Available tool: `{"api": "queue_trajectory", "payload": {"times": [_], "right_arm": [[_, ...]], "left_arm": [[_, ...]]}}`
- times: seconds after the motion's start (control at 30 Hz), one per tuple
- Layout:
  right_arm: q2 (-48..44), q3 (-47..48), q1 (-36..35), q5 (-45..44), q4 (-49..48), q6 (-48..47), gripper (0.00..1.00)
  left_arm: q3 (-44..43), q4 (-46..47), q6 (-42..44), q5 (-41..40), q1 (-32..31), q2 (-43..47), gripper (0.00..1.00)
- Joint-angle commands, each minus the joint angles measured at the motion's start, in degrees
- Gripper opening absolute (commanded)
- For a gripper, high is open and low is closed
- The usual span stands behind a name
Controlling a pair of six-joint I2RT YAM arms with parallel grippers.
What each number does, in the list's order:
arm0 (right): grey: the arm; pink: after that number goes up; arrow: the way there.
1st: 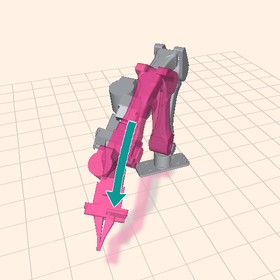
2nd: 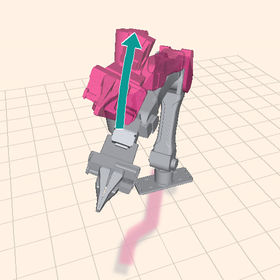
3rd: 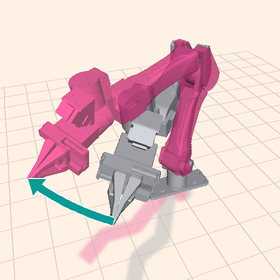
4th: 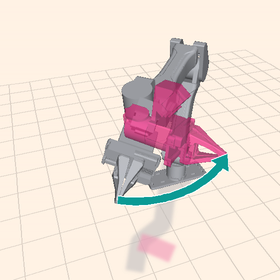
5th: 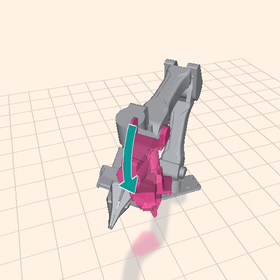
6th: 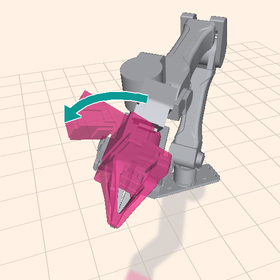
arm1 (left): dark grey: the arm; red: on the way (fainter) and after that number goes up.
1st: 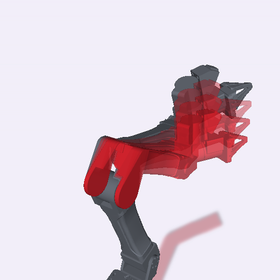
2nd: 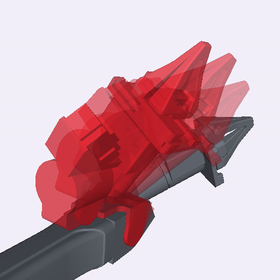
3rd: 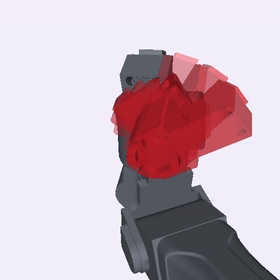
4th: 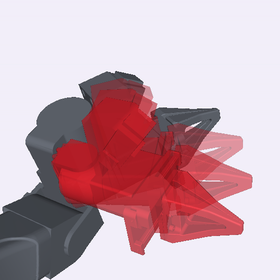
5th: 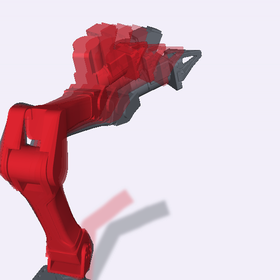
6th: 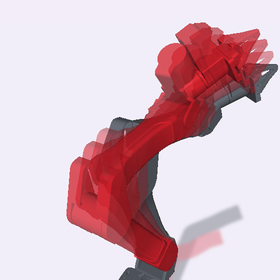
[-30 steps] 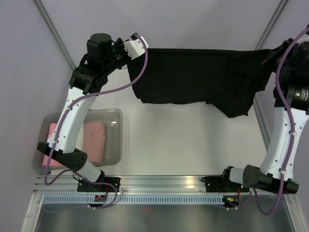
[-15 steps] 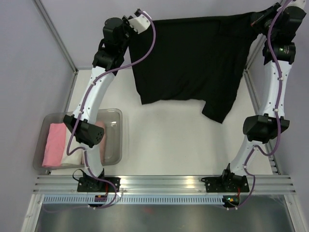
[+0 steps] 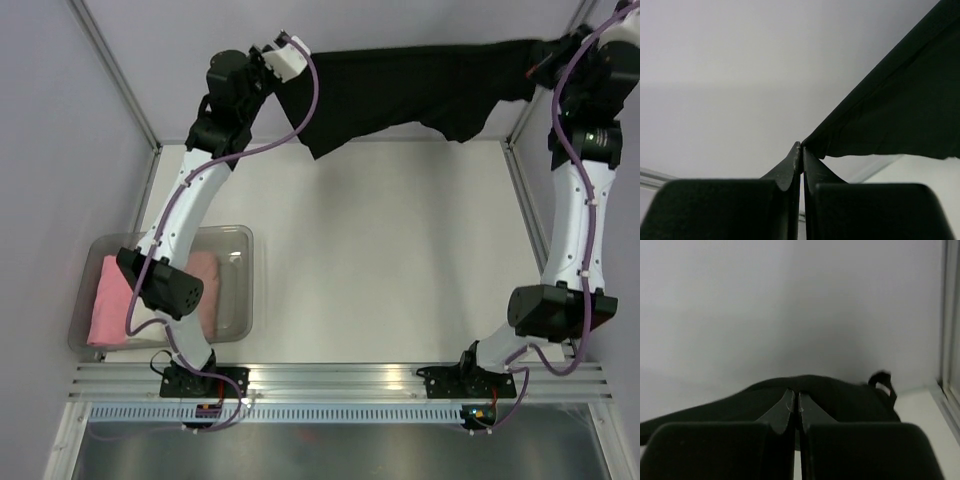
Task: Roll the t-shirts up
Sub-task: Flatten the tshirt
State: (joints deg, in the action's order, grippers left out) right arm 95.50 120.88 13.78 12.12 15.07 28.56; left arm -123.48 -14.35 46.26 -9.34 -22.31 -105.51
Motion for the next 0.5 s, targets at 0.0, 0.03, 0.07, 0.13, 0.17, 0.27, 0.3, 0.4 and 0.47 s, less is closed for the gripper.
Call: {"api": "queue_trajectory", "payload": {"times": [0.0,0.03,0.07,0.13,0.17,0.27,0.3,0.4,0.47], "right_arm": [[-8.6,-17.1,0.8,-3.4,4.6,-6.8,0.00],[-11.1,-22.0,0.5,-4.6,4.6,-7.2,0.00],[-13.3,-32.0,0.4,-5.3,4.8,-6.9,0.00],[-20.2,-41.3,0.3,-7.4,5.8,-5.7,0.00],[-22.5,-49.9,0.3,-7.9,6.3,-5.1,0.00],[-30.3,-63.0,0.2,-10.3,9.5,-4.1,0.00],[-32.5,-65.7,0.1,-10.5,10.5,-3.7,0.00],[-34.0,-74.5,0.0,-9.8,13.2,-0.3,0.00],[-34.1,-80.3,-0.2,-9.0,12.7,1.9,0.00]], "left_arm": [[8.5,-3.0,-1.7,2.3,0.5,6.9,0.02],[15.5,-3.4,-1.5,3.4,0.4,10.0,0.02],[19.3,-3.4,-1.0,6.0,0.4,11.5,0.02],[30.0,-3.8,-0.4,8.2,0.3,14.3,0.02],[33.4,-4.2,0.3,10.8,0.2,16.6,0.02],[45.9,-7.3,2.5,15.6,-0.3,19.7,0.02],[49.0,-7.8,3.0,16.5,-0.5,21.3,0.02],[60.1,-8.2,3.8,18.3,-0.8,23.1,0.02],[65.7,-8.1,4.0,19.1,-1.1,23.3,0.02]]}}
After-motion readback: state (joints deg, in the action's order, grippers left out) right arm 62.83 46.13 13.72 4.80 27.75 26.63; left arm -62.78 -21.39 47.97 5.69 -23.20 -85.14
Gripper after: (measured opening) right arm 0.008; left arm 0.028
